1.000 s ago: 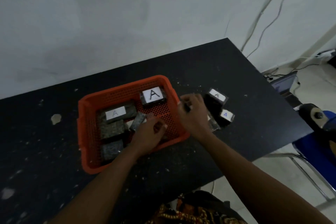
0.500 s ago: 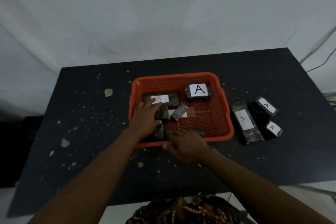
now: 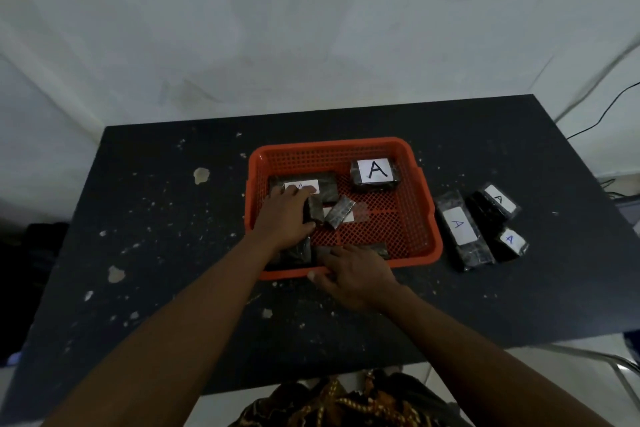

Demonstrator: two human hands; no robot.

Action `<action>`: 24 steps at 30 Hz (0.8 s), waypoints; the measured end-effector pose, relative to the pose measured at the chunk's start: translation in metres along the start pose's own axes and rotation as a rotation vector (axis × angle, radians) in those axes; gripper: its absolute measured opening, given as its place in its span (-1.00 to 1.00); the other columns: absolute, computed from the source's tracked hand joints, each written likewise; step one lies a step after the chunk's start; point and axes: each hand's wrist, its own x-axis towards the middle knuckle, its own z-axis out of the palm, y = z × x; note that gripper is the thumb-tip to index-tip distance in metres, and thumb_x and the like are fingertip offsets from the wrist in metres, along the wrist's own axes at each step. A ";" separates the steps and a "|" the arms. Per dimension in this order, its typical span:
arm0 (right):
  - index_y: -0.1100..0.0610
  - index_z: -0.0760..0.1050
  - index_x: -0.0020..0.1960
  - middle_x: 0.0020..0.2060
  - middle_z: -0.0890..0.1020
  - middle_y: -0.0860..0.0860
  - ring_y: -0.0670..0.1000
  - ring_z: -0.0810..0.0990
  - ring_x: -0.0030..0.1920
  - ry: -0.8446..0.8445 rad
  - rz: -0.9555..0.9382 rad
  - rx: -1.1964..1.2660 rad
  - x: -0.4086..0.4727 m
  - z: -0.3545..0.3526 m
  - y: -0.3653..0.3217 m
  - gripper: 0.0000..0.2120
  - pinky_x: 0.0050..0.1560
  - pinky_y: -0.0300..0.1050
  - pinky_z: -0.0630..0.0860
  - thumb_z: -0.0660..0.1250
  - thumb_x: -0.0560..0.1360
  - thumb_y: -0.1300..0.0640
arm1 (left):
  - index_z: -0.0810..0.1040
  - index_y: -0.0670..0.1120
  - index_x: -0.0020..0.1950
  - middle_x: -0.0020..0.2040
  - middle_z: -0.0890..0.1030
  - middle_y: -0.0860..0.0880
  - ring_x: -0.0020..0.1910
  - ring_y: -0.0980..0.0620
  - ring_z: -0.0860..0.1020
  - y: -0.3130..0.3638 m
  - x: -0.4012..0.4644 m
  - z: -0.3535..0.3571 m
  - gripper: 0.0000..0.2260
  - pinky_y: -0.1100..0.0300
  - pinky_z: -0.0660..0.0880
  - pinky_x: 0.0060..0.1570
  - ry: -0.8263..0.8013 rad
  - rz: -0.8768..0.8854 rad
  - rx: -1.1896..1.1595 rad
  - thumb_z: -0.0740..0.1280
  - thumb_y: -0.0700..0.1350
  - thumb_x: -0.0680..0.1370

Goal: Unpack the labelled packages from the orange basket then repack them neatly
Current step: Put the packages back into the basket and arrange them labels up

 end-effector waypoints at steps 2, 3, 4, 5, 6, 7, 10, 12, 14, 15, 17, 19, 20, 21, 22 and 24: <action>0.04 0.48 0.22 0.02 0.60 0.00 0.02 0.55 0.00 0.006 0.001 0.004 0.000 0.000 -0.001 -0.30 -0.13 -0.10 0.37 -0.19 0.51 -0.39 | 0.39 0.04 0.35 0.28 0.47 -0.06 0.22 -0.07 0.43 -0.001 -0.003 -0.011 -0.41 0.02 0.43 0.17 0.054 -0.042 -0.156 0.50 -0.03 0.37; 0.03 0.48 0.22 0.03 0.60 0.00 0.02 0.55 0.01 0.006 0.004 0.005 0.000 0.000 -0.001 -0.30 -0.12 -0.09 0.38 -0.19 0.50 -0.40 | 0.40 0.04 0.29 0.23 0.47 -0.02 0.15 0.00 0.46 -0.002 -0.005 -0.016 -0.44 0.10 0.44 0.08 0.073 -0.069 -0.258 0.51 -0.07 0.34; 0.03 0.48 0.23 0.05 0.60 0.00 0.02 0.55 0.02 0.008 0.005 0.004 0.000 0.000 -0.002 -0.29 -0.10 -0.08 0.40 -0.20 0.50 -0.40 | 0.41 0.04 0.24 0.17 0.48 0.02 0.09 0.07 0.49 -0.002 -0.007 -0.021 -0.47 0.18 0.43 0.00 0.095 -0.099 -0.370 0.51 -0.12 0.33; 0.03 0.47 0.24 0.06 0.60 0.00 0.02 0.55 0.03 0.010 0.005 0.000 -0.001 0.000 -0.002 -0.29 -0.09 -0.08 0.40 -0.20 0.50 -0.40 | 0.41 0.04 0.20 0.12 0.48 0.07 0.05 0.13 0.50 -0.003 -0.010 -0.025 -0.50 0.27 0.42 -0.05 0.123 -0.132 -0.482 0.51 -0.17 0.34; 0.03 0.47 0.25 0.06 0.60 0.00 0.02 0.55 0.03 0.013 0.003 -0.005 -0.001 -0.001 -0.002 -0.29 -0.08 -0.08 0.41 -0.19 0.50 -0.40 | 0.41 0.04 0.18 0.09 0.49 0.10 0.03 0.17 0.51 -0.004 -0.012 -0.028 -0.51 0.35 0.41 -0.10 0.150 -0.171 -0.586 0.50 -0.23 0.35; 0.02 0.46 0.26 0.06 0.60 0.00 0.02 0.55 0.03 0.017 0.000 -0.008 -0.002 -0.001 -0.002 -0.31 -0.08 -0.07 0.42 -0.18 0.51 -0.39 | 0.41 0.03 0.19 0.08 0.50 0.10 0.03 0.19 0.51 -0.006 -0.015 -0.031 -0.51 0.39 0.42 -0.14 0.172 -0.217 -0.686 0.48 -0.28 0.36; 0.00 0.42 0.30 0.06 0.61 0.00 0.04 0.55 0.04 0.038 -0.004 0.001 -0.003 -0.002 -0.002 -0.37 -0.06 -0.06 0.44 -0.12 0.53 -0.36 | 0.43 -0.04 0.29 0.19 0.53 -0.02 0.16 0.08 0.53 -0.012 -0.022 -0.034 -0.47 0.22 0.54 0.05 0.172 -0.325 -0.976 0.44 -0.38 0.40; -0.01 0.44 0.26 0.03 0.62 -0.01 0.04 0.56 0.01 0.048 -0.007 0.001 -0.004 -0.003 -0.002 -0.40 -0.08 -0.07 0.44 -0.12 0.53 -0.35 | 0.43 -0.05 0.33 0.23 0.53 -0.06 0.21 0.00 0.52 -0.014 -0.027 -0.035 -0.45 0.00 0.55 0.16 0.151 -0.346 -1.073 0.42 -0.42 0.41; -0.02 0.46 0.22 -0.01 0.61 -0.02 0.02 0.56 -0.01 0.051 -0.009 -0.008 -0.004 -0.003 -0.002 -0.40 -0.10 -0.08 0.42 -0.13 0.52 -0.36 | 0.44 -0.06 0.34 0.23 0.53 -0.07 0.22 -0.02 0.52 -0.015 -0.030 -0.035 -0.44 -0.06 0.54 0.18 0.145 -0.350 -1.098 0.40 -0.44 0.41; -0.03 0.45 0.23 -0.01 0.61 -0.02 0.02 0.55 -0.02 0.051 -0.009 -0.009 -0.004 -0.003 -0.002 -0.39 -0.11 -0.08 0.42 -0.14 0.52 -0.37 | 0.44 -0.05 0.33 0.24 0.52 -0.07 0.23 -0.02 0.52 -0.016 -0.031 -0.035 -0.44 -0.07 0.54 0.19 0.141 -0.350 -1.107 0.40 -0.45 0.41; -0.03 0.44 0.26 -0.01 0.61 -0.03 0.01 0.55 -0.02 0.058 -0.012 -0.009 -0.004 -0.002 -0.002 -0.38 -0.11 -0.09 0.40 -0.15 0.52 -0.37 | 0.44 -0.03 0.33 0.26 0.52 -0.07 0.25 -0.02 0.50 -0.017 -0.032 -0.034 -0.44 -0.05 0.52 0.20 0.119 -0.352 -1.123 0.40 -0.44 0.42; -0.02 0.45 0.24 -0.01 0.62 -0.02 0.02 0.56 -0.03 0.077 -0.013 -0.012 -0.004 -0.001 -0.001 -0.40 -0.14 -0.11 0.37 -0.12 0.53 -0.36 | 0.44 0.01 0.31 0.26 0.51 -0.05 0.26 -0.01 0.49 -0.018 -0.033 -0.032 -0.44 0.03 0.52 0.17 0.102 -0.358 -1.114 0.41 -0.43 0.42; -0.02 0.45 0.22 -0.03 0.62 -0.02 0.02 0.56 -0.05 0.085 -0.014 -0.012 -0.004 -0.001 -0.001 -0.42 -0.16 -0.12 0.34 -0.11 0.54 -0.35 | 0.44 0.03 0.30 0.26 0.51 -0.03 0.25 0.02 0.48 -0.019 -0.032 -0.031 -0.45 0.12 0.51 0.12 0.104 -0.355 -1.076 0.42 -0.41 0.42; -0.02 0.45 0.21 -0.04 0.62 -0.02 0.02 0.56 -0.06 0.086 -0.014 -0.010 -0.004 -0.001 -0.001 -0.43 -0.17 -0.12 0.33 -0.10 0.54 -0.35 | 0.43 0.04 0.29 0.25 0.50 -0.01 0.24 0.05 0.48 -0.018 -0.032 -0.030 -0.46 0.21 0.48 0.04 0.108 -0.346 -1.002 0.42 -0.39 0.42; -0.02 0.45 0.19 -0.06 0.61 -0.02 0.02 0.56 -0.07 0.083 -0.017 -0.006 -0.004 -0.001 0.000 -0.44 -0.18 -0.12 0.33 -0.10 0.54 -0.35 | 0.42 0.04 0.29 0.23 0.49 0.02 0.22 0.07 0.46 -0.018 -0.031 -0.029 -0.46 0.29 0.43 -0.03 0.105 -0.334 -0.901 0.43 -0.37 0.42; -0.02 0.45 0.16 -0.09 0.60 -0.02 0.01 0.55 -0.09 0.074 -0.022 0.004 -0.004 0.000 0.000 -0.44 -0.20 -0.12 0.32 -0.11 0.54 -0.36 | 0.40 0.02 0.30 0.20 0.47 0.04 0.21 0.07 0.45 -0.015 -0.026 -0.028 -0.47 0.34 0.35 -0.08 0.069 -0.306 -0.718 0.43 -0.35 0.43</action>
